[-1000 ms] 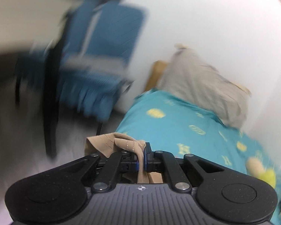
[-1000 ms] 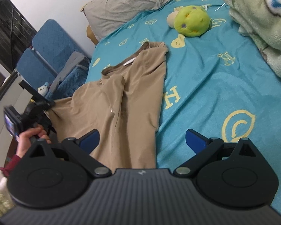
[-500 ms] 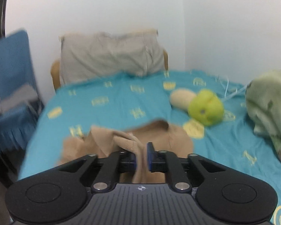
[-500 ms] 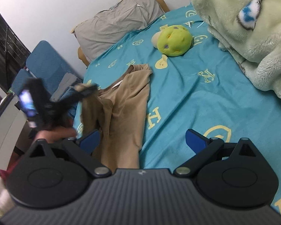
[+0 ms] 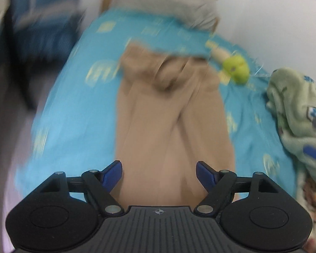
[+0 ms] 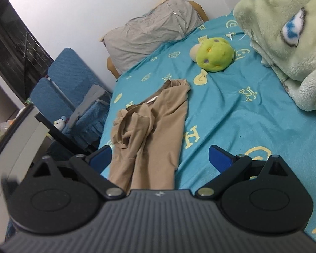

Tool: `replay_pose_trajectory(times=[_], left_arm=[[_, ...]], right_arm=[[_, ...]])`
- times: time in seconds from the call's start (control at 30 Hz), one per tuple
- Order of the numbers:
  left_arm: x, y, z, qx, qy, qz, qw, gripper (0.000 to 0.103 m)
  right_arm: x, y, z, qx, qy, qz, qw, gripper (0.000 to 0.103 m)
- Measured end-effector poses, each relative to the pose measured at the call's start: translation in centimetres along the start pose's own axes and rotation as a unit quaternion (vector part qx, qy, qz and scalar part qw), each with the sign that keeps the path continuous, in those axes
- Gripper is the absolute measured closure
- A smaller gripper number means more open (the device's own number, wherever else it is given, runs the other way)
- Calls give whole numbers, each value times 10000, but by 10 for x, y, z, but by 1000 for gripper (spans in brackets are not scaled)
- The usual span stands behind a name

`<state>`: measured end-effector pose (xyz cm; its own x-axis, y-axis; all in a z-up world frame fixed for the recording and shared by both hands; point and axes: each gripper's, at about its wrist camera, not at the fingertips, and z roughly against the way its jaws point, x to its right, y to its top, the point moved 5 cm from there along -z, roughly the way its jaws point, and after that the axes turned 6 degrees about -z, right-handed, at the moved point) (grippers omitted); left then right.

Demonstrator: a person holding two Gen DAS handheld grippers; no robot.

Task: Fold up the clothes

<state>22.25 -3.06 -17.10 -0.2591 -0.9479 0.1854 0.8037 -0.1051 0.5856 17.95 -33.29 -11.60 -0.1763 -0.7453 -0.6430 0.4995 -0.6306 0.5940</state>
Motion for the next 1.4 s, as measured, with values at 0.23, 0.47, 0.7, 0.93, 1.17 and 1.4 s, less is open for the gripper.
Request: replay_pose_trajectory(times=[0.23, 0.47, 0.7, 0.93, 1.17, 1.4], left_arm=[[-51, -96, 44, -1117, -103, 1611, 9805, 37], [-67, -121, 60, -1344, 374, 1786, 9740, 54], [-48, -123, 60, -1294, 298, 1228, 9835, 89], [-21, -113, 72, -1187, 363, 210, 9920, 100], [34, -86, 101, -1116, 1028, -1975, 9685, 100], [93, -104, 92, -1521, 164, -2321, 9606, 93]], right_arm=[[2, -9, 33, 21, 141, -201, 9997, 3], [1, -17, 42, -3, 103, -107, 9999, 3], [-1, -21, 40, -81, 122, -6, 9999, 3], [-1, -20, 40, -122, 231, -117, 9996, 3], [0, -20, 38, -162, 260, -187, 9994, 3], [2, -22, 37, -210, 226, -222, 9993, 3]])
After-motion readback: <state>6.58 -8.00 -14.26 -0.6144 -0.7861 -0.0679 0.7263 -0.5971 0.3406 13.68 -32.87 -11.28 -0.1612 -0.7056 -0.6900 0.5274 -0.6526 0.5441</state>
